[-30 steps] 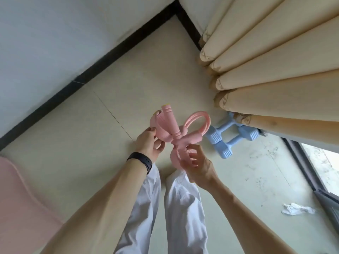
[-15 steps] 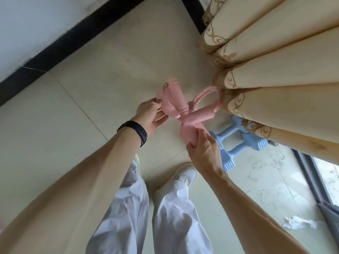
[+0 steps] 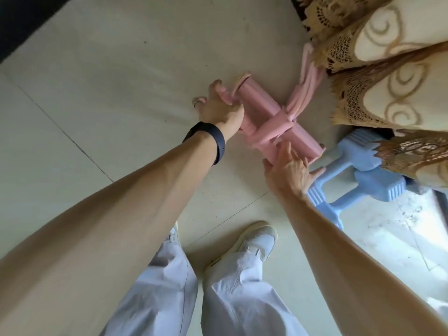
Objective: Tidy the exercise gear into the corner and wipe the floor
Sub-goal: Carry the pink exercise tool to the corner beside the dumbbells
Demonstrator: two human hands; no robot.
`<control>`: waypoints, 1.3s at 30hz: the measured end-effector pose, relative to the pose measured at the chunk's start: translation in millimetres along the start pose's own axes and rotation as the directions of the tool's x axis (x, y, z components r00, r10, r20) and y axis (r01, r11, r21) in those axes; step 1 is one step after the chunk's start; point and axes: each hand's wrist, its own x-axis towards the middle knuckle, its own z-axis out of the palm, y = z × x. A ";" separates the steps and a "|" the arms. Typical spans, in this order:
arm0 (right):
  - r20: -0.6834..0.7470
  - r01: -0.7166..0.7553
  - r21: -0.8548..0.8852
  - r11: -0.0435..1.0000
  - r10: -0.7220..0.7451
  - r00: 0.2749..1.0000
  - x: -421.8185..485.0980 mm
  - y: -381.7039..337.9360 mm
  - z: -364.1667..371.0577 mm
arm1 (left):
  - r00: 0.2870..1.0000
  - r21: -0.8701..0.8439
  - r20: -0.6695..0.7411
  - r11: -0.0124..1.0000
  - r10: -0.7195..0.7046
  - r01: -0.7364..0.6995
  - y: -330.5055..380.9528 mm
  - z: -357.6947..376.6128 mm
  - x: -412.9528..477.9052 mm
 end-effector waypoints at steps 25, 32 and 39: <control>0.170 0.028 0.241 0.970 -0.070 0.983 -188.6 -11.7 -183.9 | 0.937 0.561 0.349 0.799 0.006 -0.214 22.5 -141.1 -193.1; -0.081 0.320 0.252 0.913 -0.310 0.947 -294.2 -37.5 -401.3 | 0.901 0.770 0.345 0.470 0.265 -0.433 141.6 -249.8 -363.0; -0.399 0.545 0.141 0.826 -0.457 0.795 -431.6 -56.4 -570.3 | 0.712 0.723 0.281 0.345 0.643 -0.598 247.5 -353.1 -549.2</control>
